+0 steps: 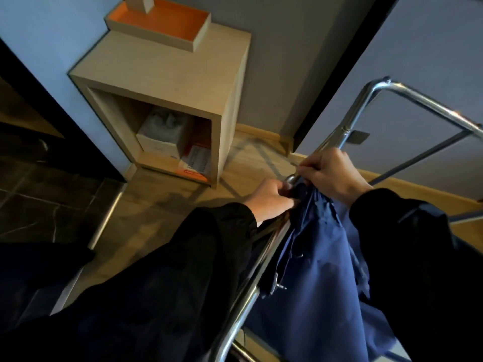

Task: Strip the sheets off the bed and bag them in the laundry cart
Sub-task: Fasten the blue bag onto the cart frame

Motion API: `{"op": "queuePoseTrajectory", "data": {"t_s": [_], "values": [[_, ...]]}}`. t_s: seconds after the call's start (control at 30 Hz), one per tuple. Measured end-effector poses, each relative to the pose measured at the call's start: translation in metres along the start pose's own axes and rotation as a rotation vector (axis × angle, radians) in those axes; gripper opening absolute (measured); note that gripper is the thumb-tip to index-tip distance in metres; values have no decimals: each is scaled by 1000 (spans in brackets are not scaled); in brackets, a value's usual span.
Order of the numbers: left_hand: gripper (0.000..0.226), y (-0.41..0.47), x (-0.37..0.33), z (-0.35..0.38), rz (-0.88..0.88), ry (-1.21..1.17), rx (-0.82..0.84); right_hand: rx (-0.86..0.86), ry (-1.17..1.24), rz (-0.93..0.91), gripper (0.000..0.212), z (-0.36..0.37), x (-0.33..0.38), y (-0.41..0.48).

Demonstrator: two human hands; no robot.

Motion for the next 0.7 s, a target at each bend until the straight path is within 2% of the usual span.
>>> {"op": "queuePoseTrajectory", "data": {"t_s": [0.13,0.23,0.33,0.4,0.5,0.6,0.7], "values": [[33,9,5,-1,-67,-71,53,82,-19,53,14,18,-13,15],[43,16,12,0,-153,-145,106,113,-141,-16,13,19,-10,26],[37,19,22,-1,-172,-294,134,151,-349,-129,16,27,-4,32],[36,22,27,0,-156,-387,178,200,-341,-127,16,34,-7,37],[35,32,39,-8,-157,-460,90,301,-207,-9,14,42,-19,45],[25,43,46,-20,-119,-432,-20,390,-279,22,16,52,-22,53],[27,55,52,-28,-70,-475,-61,454,-325,27,23,59,-23,55]]}}
Point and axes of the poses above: each hand's wrist, its own y-axis towards the middle knuckle, its own z-axis out of the palm, x = y × z, the point moved 9 cm from there along y, towards the middle knuckle, and after that the axes turned 7 degrees about -y, right-handed, at the moved point
